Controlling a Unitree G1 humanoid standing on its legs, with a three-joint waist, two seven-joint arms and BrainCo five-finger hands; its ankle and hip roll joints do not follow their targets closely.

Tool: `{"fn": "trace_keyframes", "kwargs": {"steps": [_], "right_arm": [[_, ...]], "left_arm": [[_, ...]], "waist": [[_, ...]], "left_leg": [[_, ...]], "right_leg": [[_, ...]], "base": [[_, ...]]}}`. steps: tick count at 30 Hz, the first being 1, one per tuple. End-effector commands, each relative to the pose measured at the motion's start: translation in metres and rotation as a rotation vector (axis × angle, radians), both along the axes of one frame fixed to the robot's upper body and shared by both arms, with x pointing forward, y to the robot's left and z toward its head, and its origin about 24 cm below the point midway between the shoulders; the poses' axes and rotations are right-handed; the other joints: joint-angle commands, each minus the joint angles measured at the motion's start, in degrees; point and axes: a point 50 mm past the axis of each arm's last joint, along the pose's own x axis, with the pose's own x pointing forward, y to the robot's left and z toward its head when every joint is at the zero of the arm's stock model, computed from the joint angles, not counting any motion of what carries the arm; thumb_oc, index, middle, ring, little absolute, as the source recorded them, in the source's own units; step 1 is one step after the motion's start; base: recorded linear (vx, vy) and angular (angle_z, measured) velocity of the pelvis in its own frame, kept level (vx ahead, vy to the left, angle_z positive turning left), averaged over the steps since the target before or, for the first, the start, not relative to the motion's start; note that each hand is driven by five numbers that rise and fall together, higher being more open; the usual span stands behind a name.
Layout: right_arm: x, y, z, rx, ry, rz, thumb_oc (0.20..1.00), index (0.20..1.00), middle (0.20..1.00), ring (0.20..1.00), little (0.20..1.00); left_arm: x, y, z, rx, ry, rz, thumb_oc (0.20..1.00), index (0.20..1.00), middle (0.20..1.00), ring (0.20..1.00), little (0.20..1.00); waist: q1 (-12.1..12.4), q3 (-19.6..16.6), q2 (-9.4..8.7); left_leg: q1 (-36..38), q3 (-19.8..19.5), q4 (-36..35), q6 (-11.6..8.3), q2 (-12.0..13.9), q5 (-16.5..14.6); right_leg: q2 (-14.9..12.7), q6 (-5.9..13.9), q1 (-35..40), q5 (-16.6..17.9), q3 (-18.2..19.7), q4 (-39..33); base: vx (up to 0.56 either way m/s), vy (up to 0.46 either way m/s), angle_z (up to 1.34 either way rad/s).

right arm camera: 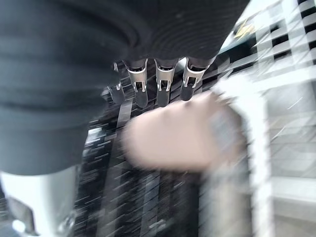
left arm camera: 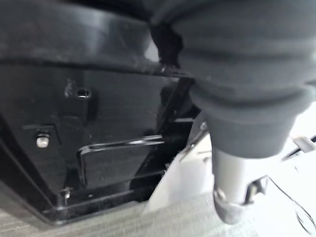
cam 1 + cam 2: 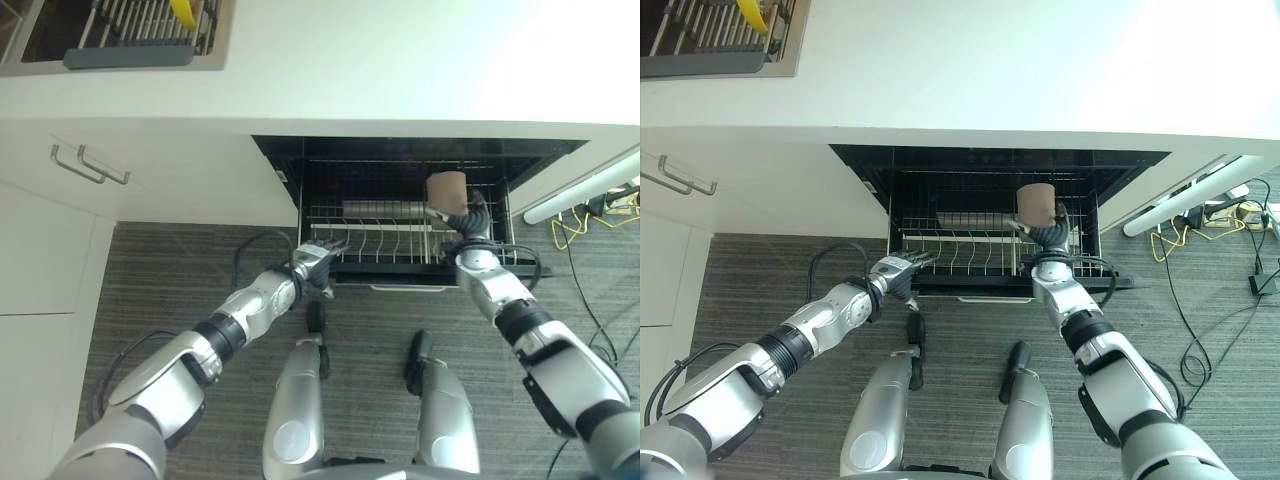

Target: Place the dishes in the dishwasher.

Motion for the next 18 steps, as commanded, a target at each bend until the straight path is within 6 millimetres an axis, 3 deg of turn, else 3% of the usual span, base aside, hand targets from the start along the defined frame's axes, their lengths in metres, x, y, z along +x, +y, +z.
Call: {"fn": "trace_keyframes", "kwargs": {"steps": [1, 7, 9, 13, 14, 18], "right_arm": [[-0.008, -0.012, 0.024, 0.070, -0.216, -0.023, 1.000, 1.000, 1.000, 1.000, 1.000], [-0.057, -0.013, 0.027, 0.133, -0.409, 0.145, 1.000, 1.000, 1.000, 1.000, 1.000], [-0.063, -0.015, 0.029, 0.131, -0.437, 0.163, 1.000, 1.000, 1.000, 1.000, 1.000], [-0.079, -0.027, 0.035, 0.130, -0.477, 0.199, 1.000, 1.000, 1.000, 1.000, 1.000], [-0.084, -0.033, 0.034, 0.131, -0.476, 0.201, 1.000, 1.000, 1.000, 1.000, 1.000], [-0.094, -0.039, 0.023, 0.147, -0.437, 0.207, 1.000, 1.000, 1.000, 1.000, 1.000]], "left_arm": [[-0.043, 0.051, -0.075, 0.077, 0.197, 0.272, 1.000, 1.000, 1.000, 1.000, 1.000], [-0.048, 0.052, -0.059, -0.210, -0.030, 0.351, 1.000, 1.000, 1.000, 1.000, 1.000], [-0.048, 0.053, -0.055, -0.244, -0.065, 0.360, 1.000, 1.000, 1.000, 1.000, 1.000], [-0.051, 0.058, -0.027, -0.370, -0.209, 0.358, 1.000, 1.000, 1.000, 1.000, 1.000], [-0.054, 0.065, -0.011, -0.419, -0.268, 0.350, 1.000, 1.000, 1.000, 1.000, 1.000], [-0.064, 0.076, 0.022, -0.545, -0.429, 0.309, 1.000, 1.000, 1.000, 1.000, 1.000]], "waist": [[-2.6, 4.8, -0.73], [-4.3, 4.8, -0.43], [-4.5, 4.8, -0.20], [-4.7, 4.6, 0.86], [-4.7, 3.9, 1.27], [-4.5, 1.7, 1.69]], "left_leg": [[2.1, -1.5, 1.7, -0.01, 0.2, -7.2], [4.6, 0.2, 0.3, 0.05, 0.2, -6.8], [5.2, 0.6, -0.1, 0.02, 0.1, -6.7], [8.1, 1.6, -1.7, -0.29, -0.2, -6.5], [9.2, 2.0, -2.6, -0.40, -0.3, -6.4], [11.8, 2.9, -4.4, -0.78, 0.0, -6.0]], "right_leg": [[0.2, 1.38, -1.9, 4.7, 1.8, -3.2], [0.1, 1.59, -0.3, 4.3, 2.5, -3.7], [0.0, 1.62, 0.3, 4.3, 2.4, -4.0], [-0.3, 1.87, 2.9, 4.0, 2.0, -5.3], [-0.3, 1.87, 4.1, 3.8, 1.7, -6.0], [-0.5, 1.76, 7.5, 3.4, 0.3, -8.0]], "base": [[0.01, 0.058, -0.06], [0.01, 0.060, -0.11], [0.01, 0.059, -0.14], [0.01, 0.060, -0.07], [0.02, 0.053, -0.01], [0.04, 0.002, 0.00]]}}
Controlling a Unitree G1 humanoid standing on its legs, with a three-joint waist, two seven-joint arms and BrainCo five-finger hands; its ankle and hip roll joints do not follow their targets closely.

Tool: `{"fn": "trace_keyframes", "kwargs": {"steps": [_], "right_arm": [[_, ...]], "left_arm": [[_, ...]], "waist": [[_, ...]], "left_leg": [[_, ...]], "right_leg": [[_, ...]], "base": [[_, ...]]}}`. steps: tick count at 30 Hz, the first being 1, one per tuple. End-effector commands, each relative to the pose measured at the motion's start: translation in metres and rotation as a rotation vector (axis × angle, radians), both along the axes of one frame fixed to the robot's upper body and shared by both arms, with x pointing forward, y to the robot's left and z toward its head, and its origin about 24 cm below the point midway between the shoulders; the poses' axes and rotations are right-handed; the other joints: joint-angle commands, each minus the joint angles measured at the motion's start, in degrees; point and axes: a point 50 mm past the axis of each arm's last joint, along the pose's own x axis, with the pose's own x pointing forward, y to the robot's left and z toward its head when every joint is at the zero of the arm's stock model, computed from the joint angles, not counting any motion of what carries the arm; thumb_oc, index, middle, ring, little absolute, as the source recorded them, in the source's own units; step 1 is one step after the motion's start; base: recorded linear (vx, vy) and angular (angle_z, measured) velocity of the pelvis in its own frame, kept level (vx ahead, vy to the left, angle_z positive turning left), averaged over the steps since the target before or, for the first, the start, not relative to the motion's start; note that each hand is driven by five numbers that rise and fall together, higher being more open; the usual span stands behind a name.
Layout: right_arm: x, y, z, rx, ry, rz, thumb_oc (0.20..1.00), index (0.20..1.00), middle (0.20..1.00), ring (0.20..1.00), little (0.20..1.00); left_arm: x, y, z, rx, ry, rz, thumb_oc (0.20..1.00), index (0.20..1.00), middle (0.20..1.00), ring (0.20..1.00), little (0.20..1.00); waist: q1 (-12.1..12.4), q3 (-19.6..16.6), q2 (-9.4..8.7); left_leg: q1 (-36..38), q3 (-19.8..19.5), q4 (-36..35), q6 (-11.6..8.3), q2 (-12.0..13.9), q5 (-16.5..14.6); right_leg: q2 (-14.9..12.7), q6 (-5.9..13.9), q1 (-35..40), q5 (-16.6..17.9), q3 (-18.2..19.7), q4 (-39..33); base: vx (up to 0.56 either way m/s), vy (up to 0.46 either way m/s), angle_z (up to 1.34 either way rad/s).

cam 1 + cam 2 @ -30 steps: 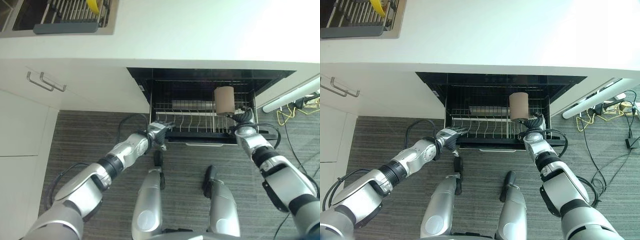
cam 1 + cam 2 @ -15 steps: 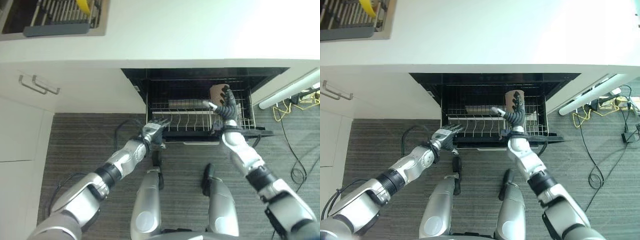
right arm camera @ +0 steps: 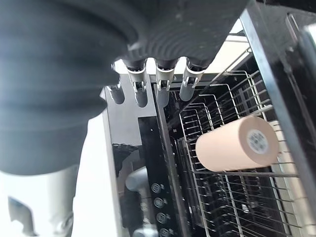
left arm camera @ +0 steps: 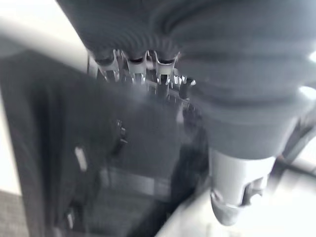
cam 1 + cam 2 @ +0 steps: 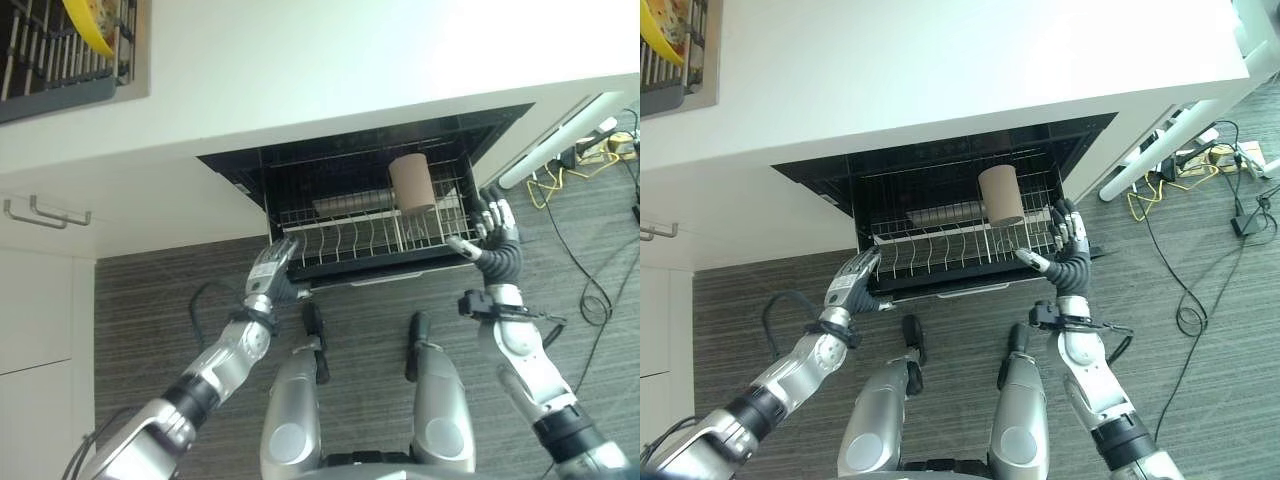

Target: Place the dishes in the dishwasher.

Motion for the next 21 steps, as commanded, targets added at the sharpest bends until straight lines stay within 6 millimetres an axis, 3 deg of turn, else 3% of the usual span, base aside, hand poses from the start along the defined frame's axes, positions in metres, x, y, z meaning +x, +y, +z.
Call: {"fn": "trace_keyframes", "kwargs": {"steps": [1, 9, 13, 16, 17, 21], "right_arm": [[0.000, 0.005, 0.026, 0.026, -0.144, 0.084, 1.000, 1.000, 1.000, 1.000, 1.000], [-0.017, 0.012, 0.003, 0.046, -0.054, 0.161, 1.000, 1.000, 1.000, 1.000, 1.000], [-0.022, 0.012, -0.004, 0.053, -0.018, 0.185, 1.000, 1.000, 1.000, 1.000, 1.000], [-0.023, 0.010, -0.002, 0.060, -0.025, 0.192, 1.000, 1.000, 1.000, 1.000, 1.000], [-0.024, 0.008, 0.001, 0.064, -0.053, 0.196, 1.000, 1.000, 1.000, 1.000, 1.000], [-0.029, 0.010, 0.016, 0.119, -0.165, 0.254, 1.000, 1.000, 1.000, 1.000, 1.000]], "left_arm": [[0.004, 0.005, 0.025, -0.066, -0.173, -0.025, 1.000, 1.000, 1.000, 1.000, 1.000], [-0.021, 0.012, 0.068, -0.212, -0.449, -0.073, 1.000, 1.000, 1.000, 1.000, 1.000], [-0.033, 0.014, 0.076, -0.314, -0.533, -0.094, 1.000, 1.000, 1.000, 1.000, 1.000], [-0.037, 0.016, 0.078, -0.382, -0.558, -0.105, 1.000, 1.000, 1.000, 1.000, 1.000], [-0.040, 0.015, 0.081, -0.519, -0.580, -0.129, 1.000, 1.000, 1.000, 1.000, 1.000], [-0.046, 0.011, 0.081, -0.796, -0.542, -0.233, 1.000, 1.000, 1.000, 1.000, 1.000]], "waist": [[0.8, -3.4, -1.15], [1.7, -12.5, -1.24], [1.8, -17.4, -1.28], [1.7, -19.0, -1.41], [1.6, -20.3, -1.60], [1.6, -22.2, -2.23]], "left_leg": [[0.8, -0.8, 4.5, -0.73, 0.8, -8.6], [10.9, 1.2, -3.5, -2.17, 1.9, -6.9], [15.7, 1.1, -7.4, -2.28, 2.1, -6.0], [18.4, 1.0, -9.2, -2.35, 2.3, -6.1], [20.5, 0.9, -10.6, -2.43, 2.3, -6.2], [22.7, 0.8, -11.8, -2.84, 2.4, -6.9]], "right_leg": [[-0.6, 0.58, 0.0, 0.6, -2.0, -2.3], [0.6, 0.69, 11.2, 0.3, -5.4, -9.5], [1.6, 0.48, 15.3, 0.7, -5.5, -11.9], [2.3, 0.42, 17.6, 0.7, -5.6, -13.0], [2.8, 0.32, 19.4, 0.5, -5.5, -13.8], [3.6, 0.33, 22.0, 1.3, -6.0, -16.5]], "base": [[0.06, -0.022, 0.04], [0.08, -0.023, 0.11], [0.07, 0.015, 0.06], [0.07, 0.021, 0.02], [0.06, 0.022, 0.04], [0.01, -0.004, -0.01]]}}
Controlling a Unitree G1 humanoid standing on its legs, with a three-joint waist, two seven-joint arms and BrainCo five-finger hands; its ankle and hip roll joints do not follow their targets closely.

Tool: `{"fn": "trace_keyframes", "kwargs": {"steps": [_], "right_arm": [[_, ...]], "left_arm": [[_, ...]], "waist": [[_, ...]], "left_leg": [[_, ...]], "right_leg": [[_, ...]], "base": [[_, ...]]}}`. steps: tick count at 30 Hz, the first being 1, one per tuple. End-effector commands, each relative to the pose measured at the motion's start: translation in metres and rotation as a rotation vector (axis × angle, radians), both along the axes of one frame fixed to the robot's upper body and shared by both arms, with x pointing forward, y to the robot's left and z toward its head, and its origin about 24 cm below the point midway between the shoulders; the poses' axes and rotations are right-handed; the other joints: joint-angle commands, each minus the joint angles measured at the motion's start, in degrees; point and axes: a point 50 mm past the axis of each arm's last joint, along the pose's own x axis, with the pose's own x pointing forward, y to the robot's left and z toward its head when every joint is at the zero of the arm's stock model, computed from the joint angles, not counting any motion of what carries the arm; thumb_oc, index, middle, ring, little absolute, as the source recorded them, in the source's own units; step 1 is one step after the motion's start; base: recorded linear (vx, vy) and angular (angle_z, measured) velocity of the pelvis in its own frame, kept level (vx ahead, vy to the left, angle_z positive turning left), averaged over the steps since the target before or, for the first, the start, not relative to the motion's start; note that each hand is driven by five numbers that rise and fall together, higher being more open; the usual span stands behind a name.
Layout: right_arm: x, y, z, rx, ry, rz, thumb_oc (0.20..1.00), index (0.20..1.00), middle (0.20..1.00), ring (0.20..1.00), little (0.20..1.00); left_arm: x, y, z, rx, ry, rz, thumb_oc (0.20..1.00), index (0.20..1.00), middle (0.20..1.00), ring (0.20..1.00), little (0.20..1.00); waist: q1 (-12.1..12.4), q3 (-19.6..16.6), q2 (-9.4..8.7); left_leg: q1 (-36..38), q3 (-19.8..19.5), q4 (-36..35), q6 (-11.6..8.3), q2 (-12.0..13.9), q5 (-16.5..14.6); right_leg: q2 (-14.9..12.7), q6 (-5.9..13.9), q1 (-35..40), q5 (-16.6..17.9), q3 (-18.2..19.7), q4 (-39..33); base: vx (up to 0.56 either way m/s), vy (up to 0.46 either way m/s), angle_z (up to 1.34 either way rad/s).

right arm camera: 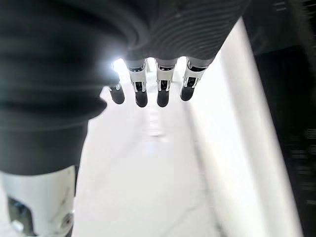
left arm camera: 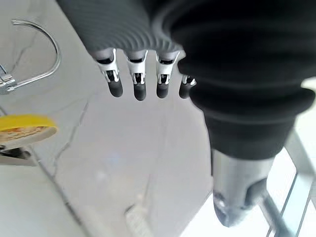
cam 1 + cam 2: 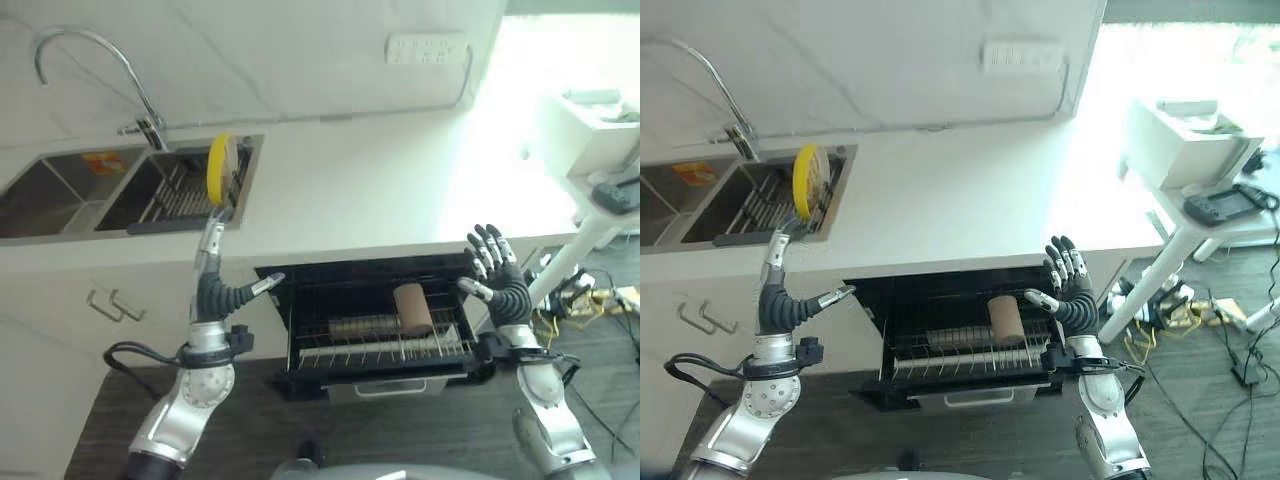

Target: Place the dishes in the dishwasher.

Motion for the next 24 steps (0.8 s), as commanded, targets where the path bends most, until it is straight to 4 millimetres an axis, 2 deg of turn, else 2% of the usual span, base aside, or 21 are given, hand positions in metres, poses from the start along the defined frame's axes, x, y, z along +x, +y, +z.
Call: {"fn": "trace_keyframes", "kwargs": {"steps": [1, 4, 5, 11, 15, 16, 19, 24], "right_arm": [[0.003, 0.001, 0.043, 0.081, -0.250, 0.070, 1.000, 1.000, 1.000, 1.000, 1.000], [0.009, 0.006, 0.053, 0.025, -0.307, 0.112, 1.000, 1.000, 1.000, 1.000, 1.000], [0.011, 0.009, 0.061, -0.024, -0.349, 0.139, 1.000, 1.000, 1.000, 1.000, 1.000], [0.016, 0.010, 0.075, -0.075, -0.409, 0.198, 1.000, 1.000, 1.000, 1.000, 1.000], [0.020, 0.012, 0.068, -0.065, -0.359, 0.172, 1.000, 1.000, 1.000, 1.000, 1.000], [0.056, 0.007, 0.098, 0.057, -0.468, 0.118, 1.000, 1.000, 1.000, 1.000, 1.000], [0.056, 0.011, 0.098, 0.075, -0.445, 0.150, 1.000, 1.000, 1.000, 1.000, 1.000], [0.048, 0.011, 0.088, 0.076, -0.399, 0.148, 1.000, 1.000, 1.000, 1.000, 1.000]], "left_arm": [[0.007, 0.009, 0.034, -0.095, -0.137, -0.161, 1.000, 1.000, 1.000, 1.000, 1.000], [0.018, 0.006, 0.025, -0.283, -0.052, -0.314, 1.000, 1.000, 1.000, 1.000, 1.000], [0.020, 0.005, 0.028, -0.303, -0.056, -0.351, 1.000, 1.000, 1.000, 1.000, 1.000], [0.022, 0.007, 0.036, -0.270, -0.071, -0.386, 1.000, 1.000, 1.000, 1.000, 1.000], [0.025, 0.006, 0.036, -0.241, -0.041, -0.380, 1.000, 1.000, 1.000, 1.000, 1.000], [0.068, -0.029, 0.074, -0.005, -0.078, -0.450, 1.000, 1.000, 1.000, 1.000, 1.000], [0.065, -0.021, 0.069, -0.003, -0.063, -0.381, 1.000, 1.000, 1.000, 1.000, 1.000], [0.058, -0.008, 0.061, -0.045, -0.045, -0.338, 1.000, 1.000, 1.000, 1.000, 1.000]], "waist": [[0.4, 3.8, 0.35], [0.6, 3.0, 0.44], [0.9, 2.7, 0.48], [2.1, 1.9, 0.34], [2.5, 1.5, 0.30], [2.5, 3.8, -0.92], [2.8, 2.5, -0.82], [2.6, 1.6, -0.86]], "left_leg": [[3.5, 1.7, 0.2, -1.02, 2.8, -6.5], [4.0, 1.4, 0.2, -1.34, 2.9, -6.6], [4.2, 1.1, 0.2, -1.29, 2.9, -6.6], [4.8, 0.1, 0.2, -1.27, 2.9, -7.0], [5.0, -0.4, 0.2, -1.28, 2.9, -7.0], [0.2, -2.1, 7.9, 2.47, -3.8, -10.9], [1.4, -3.0, 6.1, 2.66, -4.2, -10.6], [2.0, -3.5, 6.2, 2.81, -4.4, -11.0]], "right_leg": [[0.8, -0.61, -3.0, -1.0, -0.1, 2.2], [1.2, -0.69, -2.2, -0.7, -0.5, 1.3], [1.3, -0.90, -2.2, -1.0, -0.8, 1.7], [1.3, -1.11, -1.2, -1.3, -1.7, 1.5], [1.1, -1.00, -0.9, -1.2, -2.2, 1.4], [1.6, -1.22, -6.4, -0.9, 1.7, 5.2], [3.5, -2.05, -5.1, -1.2, 3.4, 3.3], [4.8, -2.85, -4.4, -1.5, 5.1, 2.2]], "base": [[0.00, 0.000, 0.00], [0.00, 0.000, 0.00], [0.00, 0.000, 0.00], [0.03, -0.032, 0.03], [0.00, -0.021, 0.14], [0.01, -0.033, 0.01], [0.03, -0.072, -0.02], [0.02, -0.073, -0.10]]}}
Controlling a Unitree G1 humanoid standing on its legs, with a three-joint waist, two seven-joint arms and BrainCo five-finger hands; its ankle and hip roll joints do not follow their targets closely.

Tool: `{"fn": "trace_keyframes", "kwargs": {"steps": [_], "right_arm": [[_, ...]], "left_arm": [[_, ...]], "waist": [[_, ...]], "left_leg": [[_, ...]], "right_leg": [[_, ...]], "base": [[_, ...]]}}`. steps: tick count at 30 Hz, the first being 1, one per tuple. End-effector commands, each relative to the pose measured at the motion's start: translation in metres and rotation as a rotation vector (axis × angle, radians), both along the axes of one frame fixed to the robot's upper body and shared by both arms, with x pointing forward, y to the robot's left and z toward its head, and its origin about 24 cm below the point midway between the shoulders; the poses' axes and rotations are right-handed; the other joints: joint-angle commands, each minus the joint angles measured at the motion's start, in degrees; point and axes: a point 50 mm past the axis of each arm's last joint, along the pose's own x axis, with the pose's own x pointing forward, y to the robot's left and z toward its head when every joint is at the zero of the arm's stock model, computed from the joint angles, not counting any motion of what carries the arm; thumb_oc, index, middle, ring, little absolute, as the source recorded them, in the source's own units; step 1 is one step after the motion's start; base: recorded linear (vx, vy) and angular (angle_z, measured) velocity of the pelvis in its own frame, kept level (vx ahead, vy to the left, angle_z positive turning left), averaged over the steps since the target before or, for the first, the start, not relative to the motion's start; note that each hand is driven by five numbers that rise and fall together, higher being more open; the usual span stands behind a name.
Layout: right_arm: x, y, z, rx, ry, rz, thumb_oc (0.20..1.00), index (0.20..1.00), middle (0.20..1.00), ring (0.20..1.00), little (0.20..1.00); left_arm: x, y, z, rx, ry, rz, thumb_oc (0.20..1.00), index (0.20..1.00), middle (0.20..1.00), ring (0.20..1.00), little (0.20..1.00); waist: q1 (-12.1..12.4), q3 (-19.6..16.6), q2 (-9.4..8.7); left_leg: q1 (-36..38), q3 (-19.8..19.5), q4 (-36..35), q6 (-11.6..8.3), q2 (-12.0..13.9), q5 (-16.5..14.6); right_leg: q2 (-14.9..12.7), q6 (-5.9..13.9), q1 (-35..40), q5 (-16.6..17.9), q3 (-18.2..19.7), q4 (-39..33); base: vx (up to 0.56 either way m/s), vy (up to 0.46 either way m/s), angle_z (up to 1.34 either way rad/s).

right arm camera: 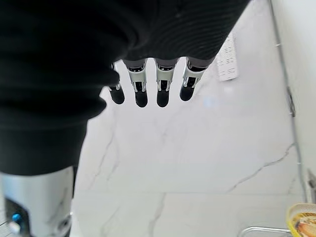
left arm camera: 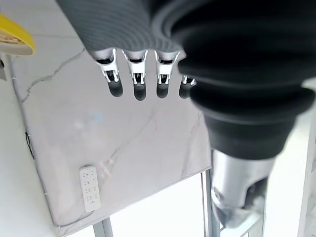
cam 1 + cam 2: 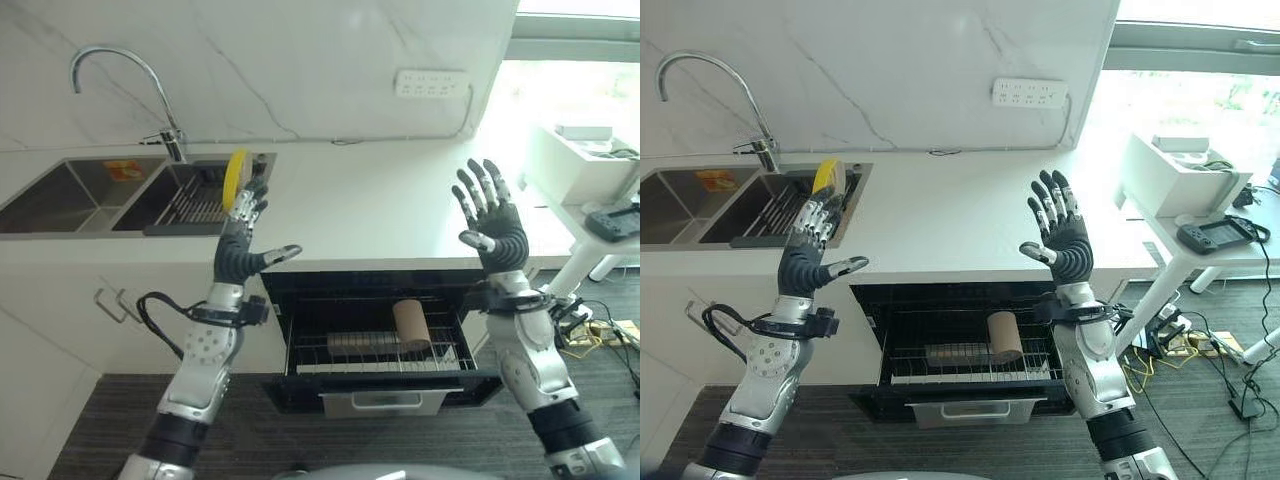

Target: Place the dishes in the dishwasher.

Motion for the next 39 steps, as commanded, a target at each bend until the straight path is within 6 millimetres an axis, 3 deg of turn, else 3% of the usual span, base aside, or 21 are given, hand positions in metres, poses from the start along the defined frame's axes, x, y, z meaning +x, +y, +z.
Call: {"fn": "trace_keyframes", "kwargs": {"steps": [1, 4, 7, 10, 13, 16, 17, 19, 20, 21, 22, 23, 24, 25, 27, 29, 31, 33, 34, 36, 39], "right_arm": [[0.005, 0.001, 0.028, 0.032, -0.112, -0.001, 1.000, 1.000, 1.000, 1.000, 1.000], [0.003, 0.000, 0.022, -0.009, -0.072, -0.023, 1.000, 1.000, 1.000, 1.000, 1.000], [-0.006, -0.016, 0.023, -0.013, -0.076, -0.074, 1.000, 1.000, 1.000, 1.000, 1.000], [-0.005, -0.026, 0.031, -0.004, -0.110, -0.119, 1.000, 1.000, 1.000, 1.000, 1.000], [0.000, -0.023, 0.042, -0.026, -0.143, -0.119, 1.000, 1.000, 1.000, 1.000, 1.000], [0.000, -0.024, 0.044, -0.046, -0.132, -0.129, 1.000, 1.000, 1.000, 1.000, 1.000], [0.000, -0.027, 0.045, -0.051, -0.137, -0.146, 1.000, 1.000, 1.000, 1.000, 1.000], [0.004, -0.029, 0.054, -0.071, -0.159, -0.163, 1.000, 1.000, 1.000, 1.000, 1.000], [0.006, -0.031, 0.056, -0.076, -0.173, -0.171, 1.000, 1.000, 1.000, 1.000, 1.000], [0.007, -0.029, 0.054, -0.063, -0.170, -0.169, 1.000, 1.000, 1.000, 1.000, 1.000], [0.005, -0.030, 0.046, -0.018, -0.140, -0.165, 1.000, 1.000, 1.000, 1.000, 1.000], [0.003, -0.030, 0.038, 0.007, -0.112, -0.140, 1.000, 1.000, 1.000, 1.000, 1.000], [0.001, -0.028, 0.029, 0.027, -0.079, -0.103, 1.000, 1.000, 1.000, 1.000, 1.000], [0.000, -0.020, 0.017, 0.034, -0.054, -0.055, 1.000, 1.000, 1.000, 1.000, 1.000], [-0.008, -0.020, 0.019, 0.016, -0.078, -0.090, 1.000, 1.000, 1.000, 1.000, 1.000], [-0.011, -0.024, 0.024, 0.036, -0.095, -0.133, 1.000, 1.000, 1.000, 1.000, 1.000], [-0.012, -0.028, 0.020, 0.061, -0.084, -0.171, 1.000, 1.000, 1.000, 1.000, 1.000], [-0.016, -0.032, 0.013, 0.057, -0.067, -0.210, 1.000, 1.000, 1.000, 1.000, 1.000], [-0.018, -0.034, 0.010, 0.055, -0.063, -0.229, 1.000, 1.000, 1.000, 1.000, 1.000], [-0.018, -0.036, 0.005, 0.063, -0.063, -0.235, 1.000, 1.000, 1.000, 1.000, 1.000], [-0.017, -0.038, 0.005, 0.075, -0.065, -0.231, 1.000, 1.000, 1.000, 1.000, 1.000]], "left_arm": [[0.007, 0.009, 0.028, 0.049, -0.126, 0.018, 1.000, 1.000, 1.000, 1.000, 1.000], [0.004, 0.014, 0.024, 0.058, -0.106, 0.039, 1.000, 1.000, 1.000, 1.000, 1.000], [-0.001, 0.022, 0.024, 0.057, -0.107, 0.029, 1.000, 1.000, 1.000, 1.000, 1.000], [0.004, 0.017, 0.029, 0.051, -0.131, 0.003, 1.000, 1.000, 1.000, 1.000, 1.000], [0.011, 0.012, 0.031, 0.049, -0.142, -0.003, 1.000, 1.000, 1.000, 1.000, 1.000], [0.012, 0.011, 0.025, 0.060, -0.124, -0.019, 1.000, 1.000, 1.000, 1.000, 1.000], [0.012, 0.008, 0.023, 0.080, -0.130, -0.045, 1.000, 1.000, 1.000, 1.000, 1.000], [0.013, 0.003, 0.026, 0.066, -0.152, -0.080, 1.000, 1.000, 1.000, 1.000, 1.000], [0.013, 0.003, 0.028, 0.065, -0.159, -0.086, 1.000, 1.000, 1.000, 1.000, 1.000], [0.014, 0.003, 0.028, 0.101, -0.158, -0.071, 1.000, 1.000, 1.000, 1.000, 1.000], [0.013, 0.006, 0.027, 0.140, -0.159, -0.053, 1.000, 1.000, 1.000, 1.000, 1.000], [0.010, 0.012, 0.024, 0.156, -0.137, -0.036, 1.000, 1.000, 1.000, 1.000, 1.000], [0.004, 0.021, 0.020, 0.185, -0.116, -0.005, 1.000, 1.000, 1.000, 1.000, 1.000], [-0.009, 0.034, 0.017, 0.245, -0.100, 0.052, 1.000, 1.000, 1.000, 1.000, 1.000], [-0.013, 0.043, 0.024, 0.252, -0.104, 0.056, 1.000, 1.000, 1.000, 1.000, 1.000], [-0.006, 0.038, 0.028, 0.262, -0.117, 0.050, 1.000, 1.000, 1.000, 1.000, 1.000], [0.001, 0.029, 0.027, 0.263, -0.103, 0.023, 1.000, 1.000, 1.000, 1.000, 1.000], [0.003, 0.017, 0.020, 0.268, -0.090, -0.030, 1.000, 1.000, 1.000, 1.000, 1.000], [0.004, 0.013, 0.019, 0.273, -0.085, -0.048, 1.000, 1.000, 1.000, 1.000, 1.000], [0.004, 0.008, 0.015, 0.286, -0.080, -0.050, 1.000, 1.000, 1.000, 1.000, 1.000], [0.004, 0.009, 0.016, 0.296, -0.085, -0.044, 1.000, 1.000, 1.000, 1.000, 1.000]], "waist": [[1.2, 0.9, -0.56], [0.9, 0.9, -0.23], [0.2, 1.8, -1.10], [-0.1, 3.5, -1.01], [-0.4, 4.6, 1.73], [-1.2, 5.2, 4.13], [-1.6, 5.7, 5.39], [-1.4, 6.5, 6.38], [-1.2, 6.9, 6.23], [-0.9, 7.0, 5.33], [-0.5, 7.1, 3.95], [0.1, 6.7, 3.04], [0.8, 6.6, 2.72], [1.4, 6.2, 2.90], [1.2, 5.0, 2.76], [1.0, 4.6, 2.39], [0.3, 4.1, 1.41], [-1.7, 3.5, 0.51], [-2.2, 3.1, 0.25], [-2.6, 2.8, -0.34], [-3.0, 2.8, -0.51]], "left_leg": [[2.4, -2.3, 5.3, 3.30, -4.5, -11.7], [2.7, -2.4, 5.2, 3.21, -4.2, -11.4], [-0.8, -0.4, 13.3, 2.20, -4.8, -13.0], [-3.5, 0.5, 15.0, -0.50, 0.4, -10.9], [-2.6, -4.2, 8.7, -3.03, 7.1, -5.7], [-1.5, -3.5, 2.9, -5.06, 12.7, -0.9], [-2.7, -3.5, 2.1, -6.23, 14.6, 0.5], [-5.4, -5.3, 4.0, -7.83, 14.4, 0.0], [-7.2, -6.3, 7.5, -8.12, 12.8, -1.5], [-8.4, -6.5, 10.7, -8.87, 10.9, -3.5], [-9.3, -5.2, 15.4, -8.61, 8.4, -6.9], [-8.6, -4.2, 16.3, -7.41, 7.3, -9.1], [-6.7, -1.4, 15.6, -5.92, 6.9, -10.4], [-3.3, 2.8, 12.1, -2.99, 5.5, -10.3], [-1.5, 5.4, 7.5, 0.65, 1.8, -9.8], [-1.2, 4.8, 6.0, 1.87, -0.2, -9.5], [-1.5, 2.0, 5.8, 2.98, -2.8, -9.1], [-1.1, -0.9, 5.8, 3.81, -5.5, -9.1], [-0.9, -1.7, 5.9, 3.96, -6.3, -9.2], [0.0, -1.5, 5.5, 4.00, -7.5, -9.5], [0.5, 0.4, 6.5, 4.32, -7.0, -10.5]], "right_leg": [[3.6, -2.91, -4.8, -3.0, 4.7, 4.8], [4.6, -3.47, -4.8, -4.0, 5.3, 5.9], [3.8, -4.17, -5.6, -4.3, 5.2, 7.7], [2.2, -4.31, -6.7, -5.4, 2.8, 11.3], [0.5, -3.58, -8.7, -9.2, 4.1, 16.9], [-2.6, -2.28, -10.6, -12.5, 5.1, 22.9], [-5.1, -0.70, -11.8, -13.5, 6.8, 25.4], [-9.4, 2.16, -13.3, -14.0, 9.7, 27.5], [-12.0, 3.77, -13.2, -12.7, 10.5, 26.5], [-16.4, 4.91, -12.9, -6.5, 10.6, 23.0], [-20.8, 4.91, -11.7, 2.8, 8.5, 16.6], [-23.0, 4.91, -11.5, 7.9, 6.0, 13.0], [-24.1, 4.91, -11.9, 10.3, 1.9, 12.5], [-21.6, 4.91, -12.8, 6.8, -0.2, 15.4], [-13.5, 3.31, -12.6, 0.3, -1.7, 19.0], [-8.0, 1.22, -12.5, -2.4, -2.8, 19.8], [0.0, -1.17, -11.1, -5.9, 0.1, 16.3], [6.1, -2.92, -10.7, -5.8, 7.7, 13.2], [7.1, -3.09, -10.6, -4.9, 9.0, 11.8], [7.2, -2.62, -9.8, -1.7, 7.9, 7.0], [6.8, -2.88, -9.7, -1.3, 7.4, 7.2]], "base": [[0.03, -0.097, 0.00], [0.05, -0.101, -0.03], [-0.01, -0.038, 0.08], [-0.10, 0.211, 0.50], [-0.01, 0.628, -0.06], [0.11, 0.883, 0.02], [0.08, 1.071, 0.15], [0.06, 1.183, 0.41], [0.07, 1.003, 0.39], [0.14, 0.798, 0.44], [0.20, 0.617, -0.02], [0.18, 0.554, -0.42], [0.05, 0.687, -1.10], [0.00, 0.832, -1.63], [-0.03, 0.778, -1.67], [0.02, 0.412, -0.14], [0.11, 0.226, 0.39], [0.21, 0.123, 0.64], [0.24, 0.058, 1.21], [0.20, -0.006, 1.06], [0.12, -0.061, 0.00]]}}
